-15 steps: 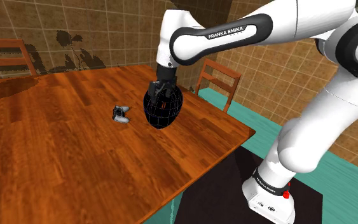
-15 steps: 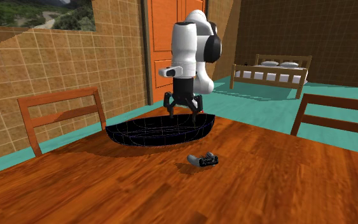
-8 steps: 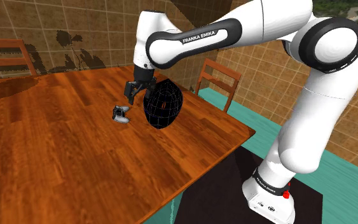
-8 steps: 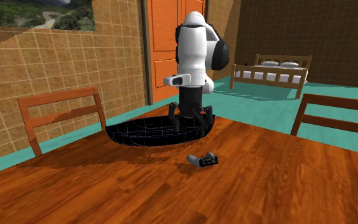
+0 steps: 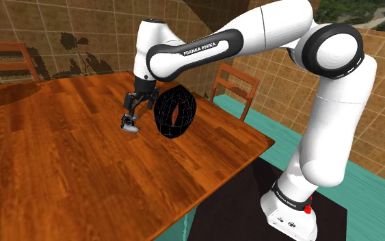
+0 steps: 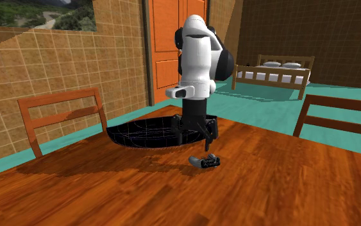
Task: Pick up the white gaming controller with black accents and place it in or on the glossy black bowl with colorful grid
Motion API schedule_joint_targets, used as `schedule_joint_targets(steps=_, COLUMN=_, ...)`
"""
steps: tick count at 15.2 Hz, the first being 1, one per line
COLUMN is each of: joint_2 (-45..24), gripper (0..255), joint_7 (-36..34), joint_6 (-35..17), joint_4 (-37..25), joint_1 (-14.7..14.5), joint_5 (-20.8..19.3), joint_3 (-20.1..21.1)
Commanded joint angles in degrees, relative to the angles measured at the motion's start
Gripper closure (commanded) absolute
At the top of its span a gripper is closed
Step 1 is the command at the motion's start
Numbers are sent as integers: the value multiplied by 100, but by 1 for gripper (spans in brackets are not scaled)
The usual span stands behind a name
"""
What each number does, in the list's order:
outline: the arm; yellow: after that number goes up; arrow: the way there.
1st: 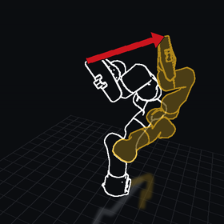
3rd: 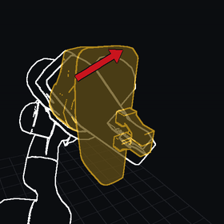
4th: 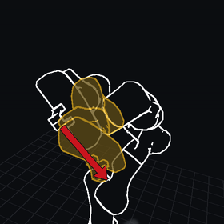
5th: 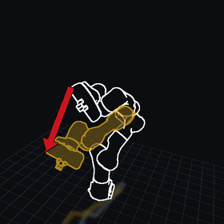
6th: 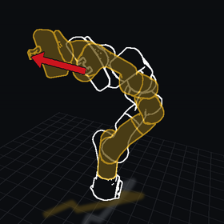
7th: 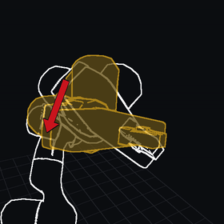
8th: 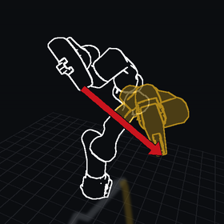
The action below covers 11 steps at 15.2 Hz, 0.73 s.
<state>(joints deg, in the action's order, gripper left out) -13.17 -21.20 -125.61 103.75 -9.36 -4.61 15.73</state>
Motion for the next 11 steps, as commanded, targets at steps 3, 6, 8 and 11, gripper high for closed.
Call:
schedule_joint_targets(steps=3, joint_2=-93, gripper=0, joint_7=-25, joint_6=-171, joint_4=80, joint_1=-10, joint_5=-37, joint_3=-9)
schedule_joint_targets(steps=6, joint_2=-93, gripper=0, joint_7=-25, joint_6=-171, joint_4=80, joint_1=-10, joint_5=-37, joint_3=-9)
schedule_joint_targets(steps=8, joint_2=-93, gripper=0, joint_7=-25, joint_6=-171, joint_4=80, joint_1=-10, joint_5=-37, joint_3=-8)
schedule_joint_targets(steps=11, joint_2=-99, gripper=255, joint_7=-28, joint_6=-174, joint_4=76, joint_1=-12, joint_5=-40, joint_3=-8)
